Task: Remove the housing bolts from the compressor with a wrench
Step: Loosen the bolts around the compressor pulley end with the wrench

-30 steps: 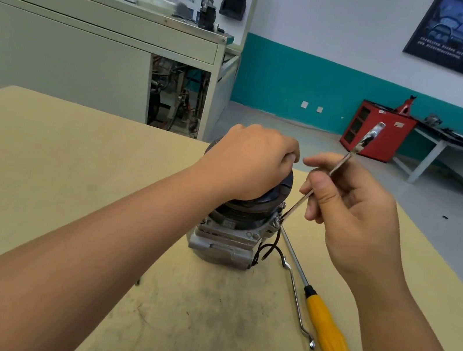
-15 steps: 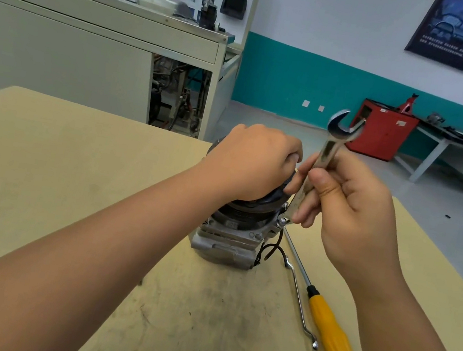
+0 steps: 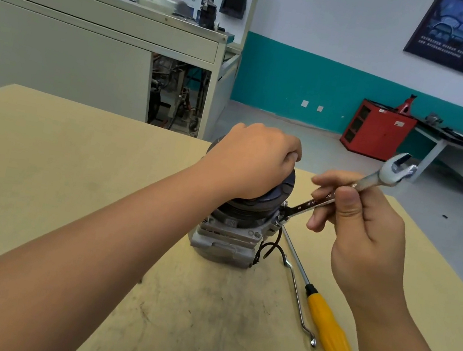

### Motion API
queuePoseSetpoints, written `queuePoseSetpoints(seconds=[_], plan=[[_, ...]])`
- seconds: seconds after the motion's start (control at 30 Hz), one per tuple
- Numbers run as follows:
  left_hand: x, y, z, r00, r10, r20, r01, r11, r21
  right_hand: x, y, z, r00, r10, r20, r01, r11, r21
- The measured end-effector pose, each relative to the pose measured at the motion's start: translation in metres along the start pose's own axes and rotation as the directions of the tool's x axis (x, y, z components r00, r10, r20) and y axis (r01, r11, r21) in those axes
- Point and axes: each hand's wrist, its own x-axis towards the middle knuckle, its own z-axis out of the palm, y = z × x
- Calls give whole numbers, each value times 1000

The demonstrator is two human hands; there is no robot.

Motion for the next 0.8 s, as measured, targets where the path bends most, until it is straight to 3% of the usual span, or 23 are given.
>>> queuePoseSetpoints(seconds=[0.3, 0.37, 0.5, 0.6, 0.8], plan=[[0, -1, 1, 1000, 4, 2, -4, 1000, 1, -6, 16, 14, 995, 84, -50, -83, 996, 26], [0, -2, 1, 1000, 8, -7, -8, 1000, -3, -6, 13, 13, 990, 45, -133, -37, 997, 64], [2, -3, 3, 1000, 13, -17, -13, 1000, -10, 3, -4, 3, 959, -125, -254, 123, 992, -22], [2, -2, 3, 1000, 9, -15, -9, 1000, -10, 6, -10, 2, 954, -187, -236, 170, 981, -88], [2, -2, 3, 1000, 9, -14, -9, 1000, -5, 2, -11, 7, 967, -171, -188, 144, 978, -148]])
